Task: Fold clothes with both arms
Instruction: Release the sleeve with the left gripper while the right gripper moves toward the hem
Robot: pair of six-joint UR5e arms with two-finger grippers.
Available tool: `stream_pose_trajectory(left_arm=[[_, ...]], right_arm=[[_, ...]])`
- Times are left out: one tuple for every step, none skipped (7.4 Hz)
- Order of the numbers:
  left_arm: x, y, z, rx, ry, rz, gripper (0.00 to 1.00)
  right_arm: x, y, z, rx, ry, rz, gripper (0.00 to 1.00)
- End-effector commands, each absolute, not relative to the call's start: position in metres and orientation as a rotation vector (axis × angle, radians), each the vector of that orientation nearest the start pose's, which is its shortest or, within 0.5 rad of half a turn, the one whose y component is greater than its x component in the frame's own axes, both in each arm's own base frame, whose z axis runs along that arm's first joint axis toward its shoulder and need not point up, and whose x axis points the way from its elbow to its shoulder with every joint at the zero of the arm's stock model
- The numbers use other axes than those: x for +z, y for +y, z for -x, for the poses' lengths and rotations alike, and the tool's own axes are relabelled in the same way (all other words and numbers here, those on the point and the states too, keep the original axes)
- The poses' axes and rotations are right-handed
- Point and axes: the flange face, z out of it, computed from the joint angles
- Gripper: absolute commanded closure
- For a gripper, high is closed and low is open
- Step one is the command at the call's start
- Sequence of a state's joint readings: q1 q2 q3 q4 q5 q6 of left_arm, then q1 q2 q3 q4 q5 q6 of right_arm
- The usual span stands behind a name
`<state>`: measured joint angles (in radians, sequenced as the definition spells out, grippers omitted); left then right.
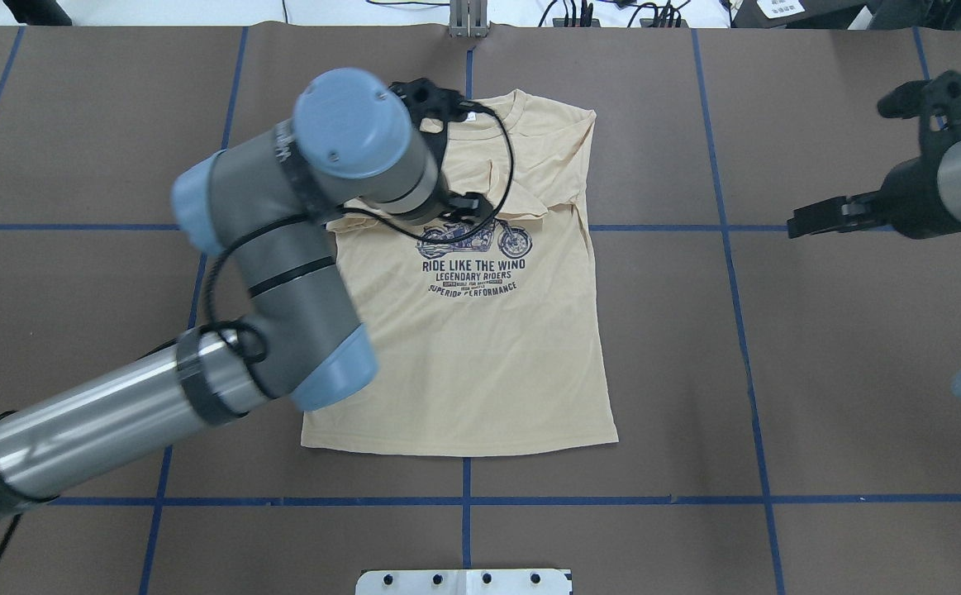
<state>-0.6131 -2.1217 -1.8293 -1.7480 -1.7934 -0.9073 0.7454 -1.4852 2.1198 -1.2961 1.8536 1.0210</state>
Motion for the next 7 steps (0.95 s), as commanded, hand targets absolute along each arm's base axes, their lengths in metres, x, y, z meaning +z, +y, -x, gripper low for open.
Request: stream_pose_trajectory(left_arm=[[0.263, -0.395, -0.39, 0.12, 0.924, -0.383, 0.0], [0.279, -0.37, -0.409, 0.009, 0.952, -0.299, 0.0], [0.284, -0.344, -0.438, -0.079, 0.951, -0.271, 0.0], [0.285, -0.316, -0.46, -0.135, 0.966, -0.193, 0.0], [0.289, -0.294, -0.476, -0.194, 0.965, -0.152, 0.05], [0.301, -0.28, -0.49, -0.259, 0.945, -0.122, 0.12], [0.306, -0.274, -0.496, -0.263, 0.936, -0.106, 0.16]], right_arm=[[0.319, -0.348, 0.378, 0.114, -0.854, -0.353, 0.0], [0.318, -0.33, 0.406, 0.141, -0.845, -0.345, 0.0], [0.321, -0.319, 0.423, 0.167, -0.84, -0.337, 0.01], [0.322, -0.314, 0.427, 0.22, -0.85, -0.311, 0.02], [0.323, -0.313, 0.429, 0.248, -0.853, -0.294, 0.03], [0.323, -0.311, 0.43, 0.248, -0.854, -0.291, 0.03], [0.322, -0.311, 0.43, 0.247, -0.856, -0.291, 0.04]])
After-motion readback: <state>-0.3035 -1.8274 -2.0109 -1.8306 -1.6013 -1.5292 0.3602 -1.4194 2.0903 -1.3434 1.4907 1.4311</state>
